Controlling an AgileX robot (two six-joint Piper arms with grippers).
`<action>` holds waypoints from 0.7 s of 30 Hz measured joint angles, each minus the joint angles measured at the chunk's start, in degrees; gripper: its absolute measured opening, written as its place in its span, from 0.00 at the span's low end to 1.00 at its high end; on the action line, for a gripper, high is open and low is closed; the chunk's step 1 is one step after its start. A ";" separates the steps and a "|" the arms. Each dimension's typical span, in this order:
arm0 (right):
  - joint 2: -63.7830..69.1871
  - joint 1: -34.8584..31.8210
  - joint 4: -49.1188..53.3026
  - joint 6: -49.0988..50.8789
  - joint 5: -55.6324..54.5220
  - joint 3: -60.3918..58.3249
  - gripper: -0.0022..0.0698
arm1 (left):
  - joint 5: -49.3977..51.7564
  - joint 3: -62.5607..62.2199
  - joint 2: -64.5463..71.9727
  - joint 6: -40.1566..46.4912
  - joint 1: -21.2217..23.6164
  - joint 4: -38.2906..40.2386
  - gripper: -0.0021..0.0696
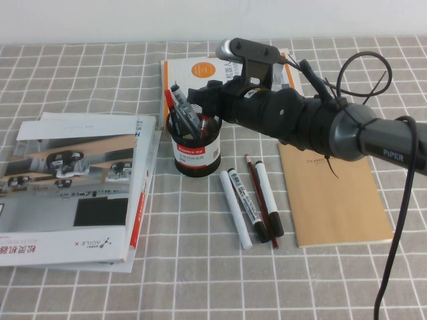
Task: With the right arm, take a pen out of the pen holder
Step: 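Take a marker out of the pen holder and lay it on the table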
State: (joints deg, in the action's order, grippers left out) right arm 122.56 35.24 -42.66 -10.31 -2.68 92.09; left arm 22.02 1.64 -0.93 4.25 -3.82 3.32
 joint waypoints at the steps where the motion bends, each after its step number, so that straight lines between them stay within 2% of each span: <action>1: 0.00 0.00 0.00 0.00 0.00 0.00 0.40 | 0.00 0.00 0.00 0.00 0.00 0.00 0.02; 13: 0.00 0.00 0.00 0.00 -0.53 0.00 0.13 | 0.00 0.00 0.00 0.00 0.00 0.00 0.02; 21: 0.00 0.00 0.00 0.00 -0.53 0.12 0.11 | 0.00 0.00 0.00 0.00 0.00 0.00 0.02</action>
State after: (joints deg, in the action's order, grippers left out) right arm 122.56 35.24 -42.66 -10.31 -3.21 92.22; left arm 22.02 1.64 -0.93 4.25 -3.82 3.32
